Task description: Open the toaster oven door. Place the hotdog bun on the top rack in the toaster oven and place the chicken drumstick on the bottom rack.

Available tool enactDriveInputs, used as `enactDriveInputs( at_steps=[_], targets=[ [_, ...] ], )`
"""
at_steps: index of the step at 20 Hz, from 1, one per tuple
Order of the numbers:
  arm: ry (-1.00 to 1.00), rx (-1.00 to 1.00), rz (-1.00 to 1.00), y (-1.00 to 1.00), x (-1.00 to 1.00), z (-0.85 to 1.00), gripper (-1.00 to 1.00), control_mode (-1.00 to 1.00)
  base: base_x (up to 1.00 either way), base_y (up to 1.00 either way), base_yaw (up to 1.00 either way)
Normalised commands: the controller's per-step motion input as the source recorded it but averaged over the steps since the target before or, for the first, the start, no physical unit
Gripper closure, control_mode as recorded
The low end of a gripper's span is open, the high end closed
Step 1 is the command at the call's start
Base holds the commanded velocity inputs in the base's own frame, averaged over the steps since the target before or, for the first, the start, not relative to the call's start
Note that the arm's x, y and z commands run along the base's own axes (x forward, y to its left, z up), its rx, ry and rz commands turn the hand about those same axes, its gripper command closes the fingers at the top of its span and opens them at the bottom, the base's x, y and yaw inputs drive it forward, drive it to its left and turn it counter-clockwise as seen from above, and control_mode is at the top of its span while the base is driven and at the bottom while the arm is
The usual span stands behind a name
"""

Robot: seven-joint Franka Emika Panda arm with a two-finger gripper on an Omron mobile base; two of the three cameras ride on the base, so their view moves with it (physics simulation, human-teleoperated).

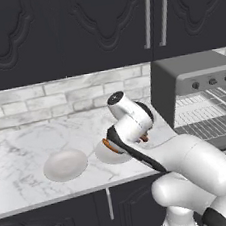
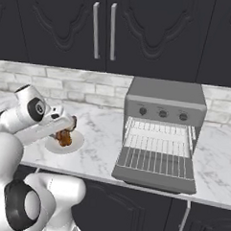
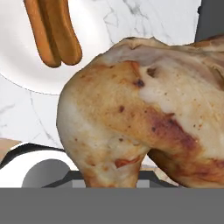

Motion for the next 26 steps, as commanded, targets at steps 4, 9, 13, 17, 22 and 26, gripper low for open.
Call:
enactDriveInputs(
  at_steps=[4, 9, 13, 17, 22, 26],
  targets=[
    [-0.06, 0.12, -0.4, -0.79, -0.03, 0.12, 1.0, -1.0, 0.0, 0.0, 0.0],
    [-0.01, 0.1, -0.4, -0.75, 0.0, 0.05, 1.0, -1.0, 0.0, 0.0, 0.0],
    [-0.01, 0.09, -0.33, -0.76, 0.0, 0.01, 1.0, -1.0, 0.0, 0.0, 0.0],
    [-0.04, 0.07, -0.23, -0.85, 0.0, 0.0, 1.0, -1.0, 0.0, 0.0, 0.0],
    [-0.01, 0.05, -0.13, -0.93, 0.0, 0.0, 1.0, -1.0, 0.0, 0.0, 0.0],
    [-0.04, 0.04, -0.03, -0.83, 0.0, 0.0, 1.0, -1.0, 0.0, 0.0, 0.0]
  ],
)
